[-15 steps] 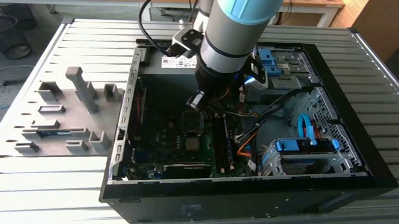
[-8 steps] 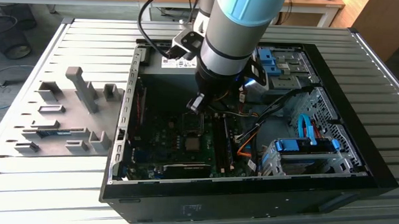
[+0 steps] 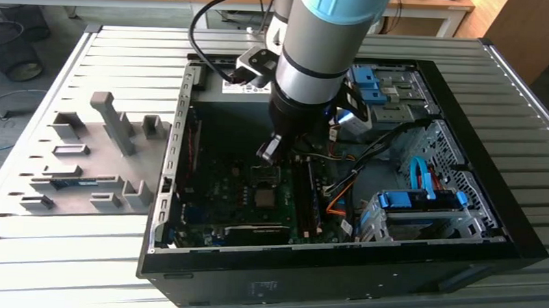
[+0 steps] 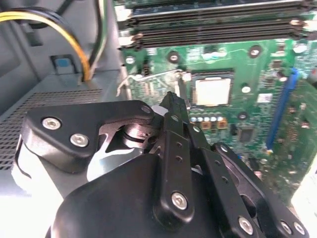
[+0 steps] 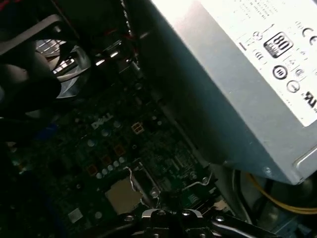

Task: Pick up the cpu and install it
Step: 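Close the cpu cover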

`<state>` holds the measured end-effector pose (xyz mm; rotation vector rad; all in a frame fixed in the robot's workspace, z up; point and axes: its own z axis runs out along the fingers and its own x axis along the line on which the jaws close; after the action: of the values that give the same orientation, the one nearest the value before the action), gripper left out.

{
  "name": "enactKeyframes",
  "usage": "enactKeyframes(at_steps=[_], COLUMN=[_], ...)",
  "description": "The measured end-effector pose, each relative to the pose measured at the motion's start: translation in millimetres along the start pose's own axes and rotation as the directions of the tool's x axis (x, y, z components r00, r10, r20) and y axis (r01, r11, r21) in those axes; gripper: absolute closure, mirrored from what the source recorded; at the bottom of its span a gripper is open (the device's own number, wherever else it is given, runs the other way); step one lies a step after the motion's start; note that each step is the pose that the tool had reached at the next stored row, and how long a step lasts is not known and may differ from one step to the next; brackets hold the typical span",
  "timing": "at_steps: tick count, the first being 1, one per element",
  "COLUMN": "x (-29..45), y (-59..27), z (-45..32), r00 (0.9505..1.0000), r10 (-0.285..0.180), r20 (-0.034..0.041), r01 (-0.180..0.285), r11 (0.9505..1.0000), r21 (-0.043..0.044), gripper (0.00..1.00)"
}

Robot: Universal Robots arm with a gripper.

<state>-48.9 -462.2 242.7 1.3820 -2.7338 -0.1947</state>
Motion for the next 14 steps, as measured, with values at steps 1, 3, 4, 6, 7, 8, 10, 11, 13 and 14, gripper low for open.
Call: enactKeyframes(at_steps=[1,3,4,6,7,8,10,11,13,14], x=[1.2,4.1,5.9,9.4,11.1,12.4,13.9,14.1,14.1,14.1], y=[-0.8,-2.7,-3.8,-5.8,-6.9,-8.0,-9.7,-10.0,-10.6,-10.9], z=[-0.1,-0.2,-0.2,-0.4,-0.3,0.7,4.2,6.1,9.6,11.3], r00=[1.0000,1.0000,1.0000,1.0000,1.0000,1.0000,1.0000,0.9999,0.9987,0.9976], r10=[0.000,-0.001,-0.001,-0.001,-0.001,-0.001,-0.006,-0.016,-0.050,-0.068], r20=[-0.0019,-0.0023,-0.0024,-0.0028,-0.0029,-0.0030,-0.0036,-0.0055,-0.0106,-0.0133], r01=[0.000,0.001,0.001,0.001,0.001,0.001,0.006,0.016,0.050,0.068], r11=[1.0000,1.0000,1.0000,1.0000,1.0000,1.0000,1.0000,0.9999,0.9987,0.9977], r21=[0.0012,0.0016,0.0017,0.0021,0.0022,0.0022,0.0020,0.0019,0.0019,0.0018], gripper=[0.90,0.90,0.90,0.90,0.90,0.90,0.90,0.90,0.90,0.90])
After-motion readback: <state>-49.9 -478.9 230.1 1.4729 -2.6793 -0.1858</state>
